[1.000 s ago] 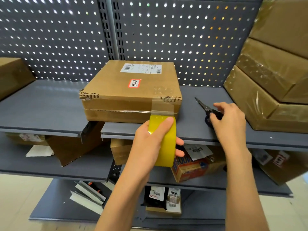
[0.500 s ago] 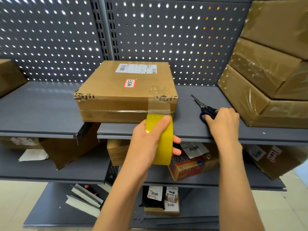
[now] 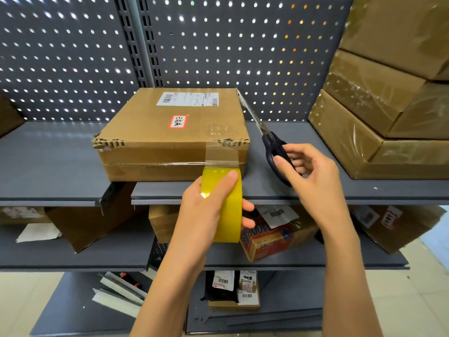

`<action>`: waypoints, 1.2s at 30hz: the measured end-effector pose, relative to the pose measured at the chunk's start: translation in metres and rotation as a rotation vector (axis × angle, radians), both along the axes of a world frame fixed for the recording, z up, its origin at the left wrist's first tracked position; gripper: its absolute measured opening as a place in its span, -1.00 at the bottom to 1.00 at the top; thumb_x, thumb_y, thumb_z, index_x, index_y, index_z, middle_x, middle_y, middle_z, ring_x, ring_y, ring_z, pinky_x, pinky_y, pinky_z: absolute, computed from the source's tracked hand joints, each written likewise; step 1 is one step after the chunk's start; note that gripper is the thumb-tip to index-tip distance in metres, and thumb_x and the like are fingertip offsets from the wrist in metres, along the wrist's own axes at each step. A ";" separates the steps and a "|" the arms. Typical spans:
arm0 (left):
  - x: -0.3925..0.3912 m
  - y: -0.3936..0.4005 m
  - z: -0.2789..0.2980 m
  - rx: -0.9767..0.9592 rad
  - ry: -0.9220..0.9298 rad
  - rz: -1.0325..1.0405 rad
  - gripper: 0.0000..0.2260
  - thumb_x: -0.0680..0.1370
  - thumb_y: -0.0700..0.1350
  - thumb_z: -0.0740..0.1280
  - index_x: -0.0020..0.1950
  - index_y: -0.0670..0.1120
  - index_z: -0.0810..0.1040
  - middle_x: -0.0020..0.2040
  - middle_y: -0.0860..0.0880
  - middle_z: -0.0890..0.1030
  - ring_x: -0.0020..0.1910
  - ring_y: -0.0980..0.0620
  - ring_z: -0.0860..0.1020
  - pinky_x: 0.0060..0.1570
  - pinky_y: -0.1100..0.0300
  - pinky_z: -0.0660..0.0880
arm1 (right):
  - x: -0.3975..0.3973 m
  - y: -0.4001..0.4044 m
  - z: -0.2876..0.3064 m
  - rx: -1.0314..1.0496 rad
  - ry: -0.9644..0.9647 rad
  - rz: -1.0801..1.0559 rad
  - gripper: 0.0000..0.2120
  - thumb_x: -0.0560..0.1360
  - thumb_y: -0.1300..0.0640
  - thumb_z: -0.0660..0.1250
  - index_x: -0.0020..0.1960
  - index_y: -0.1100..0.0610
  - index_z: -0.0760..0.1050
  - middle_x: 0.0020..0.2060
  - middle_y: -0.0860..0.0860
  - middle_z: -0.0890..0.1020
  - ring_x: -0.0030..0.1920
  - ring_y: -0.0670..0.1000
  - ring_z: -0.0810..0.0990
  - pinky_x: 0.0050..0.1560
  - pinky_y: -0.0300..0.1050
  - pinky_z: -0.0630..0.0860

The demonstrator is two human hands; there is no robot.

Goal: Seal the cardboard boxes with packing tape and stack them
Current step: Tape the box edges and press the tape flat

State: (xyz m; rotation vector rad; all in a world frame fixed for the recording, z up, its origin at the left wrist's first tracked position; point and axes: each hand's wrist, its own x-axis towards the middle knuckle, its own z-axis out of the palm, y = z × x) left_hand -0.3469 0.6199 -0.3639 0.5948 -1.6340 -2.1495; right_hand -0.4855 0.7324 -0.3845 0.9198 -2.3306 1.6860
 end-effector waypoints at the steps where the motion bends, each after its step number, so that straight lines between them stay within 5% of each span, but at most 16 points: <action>1: 0.000 0.000 0.000 -0.001 -0.001 0.003 -0.82 0.55 -0.03 0.28 0.02 -0.13 0.49 -0.41 -0.10 0.63 -0.54 -0.03 0.56 -0.49 0.20 0.51 | 0.003 0.001 -0.001 -0.021 -0.007 0.010 -0.81 0.46 0.14 0.43 0.06 0.03 0.54 -0.15 -0.15 0.61 -0.16 -0.24 0.55 -0.14 -0.43 0.43; 6: 0.000 0.000 0.000 -0.008 0.005 0.003 -0.84 0.54 -0.04 0.27 0.00 -0.12 0.49 -0.42 -0.10 0.62 -0.55 -0.02 0.56 -0.49 0.20 0.51 | 0.011 0.008 -0.011 0.023 -0.051 0.044 -0.68 0.34 0.11 0.55 0.02 0.02 0.50 -0.21 -0.15 0.56 -0.22 -0.19 0.52 -0.17 -0.38 0.44; 14: -0.001 0.000 -0.001 0.000 -0.014 0.019 -0.85 0.54 -0.03 0.29 -0.03 -0.11 0.50 -0.43 -0.09 0.62 -0.55 -0.02 0.56 -0.51 0.21 0.53 | 0.018 0.031 -0.003 0.179 -0.208 0.165 -0.56 0.16 -0.25 0.47 -0.10 -0.01 0.51 -0.29 -0.12 0.58 -0.25 -0.12 0.52 -0.26 -0.40 0.40; 31: 0.002 0.001 -0.001 -0.014 -0.017 0.011 -0.85 0.56 -0.04 0.28 -0.01 -0.11 0.50 -0.41 -0.10 0.63 -0.52 -0.02 0.58 -0.51 0.22 0.52 | 0.010 0.035 0.019 0.370 -0.283 0.374 -0.50 0.11 -0.29 0.46 -0.12 0.03 0.63 -0.32 -0.04 0.61 -0.28 -0.13 0.50 -0.24 -0.33 0.38; 36: 0.003 0.001 -0.001 -0.011 -0.010 0.006 -0.86 0.56 -0.04 0.29 0.00 -0.10 0.50 -0.41 -0.10 0.63 -0.51 -0.04 0.59 -0.48 0.21 0.53 | 0.000 0.026 0.034 0.430 -0.287 0.410 -0.54 0.08 -0.31 0.48 -0.16 -0.03 0.67 -0.34 -0.06 0.62 -0.24 -0.09 0.52 -0.15 -0.16 0.37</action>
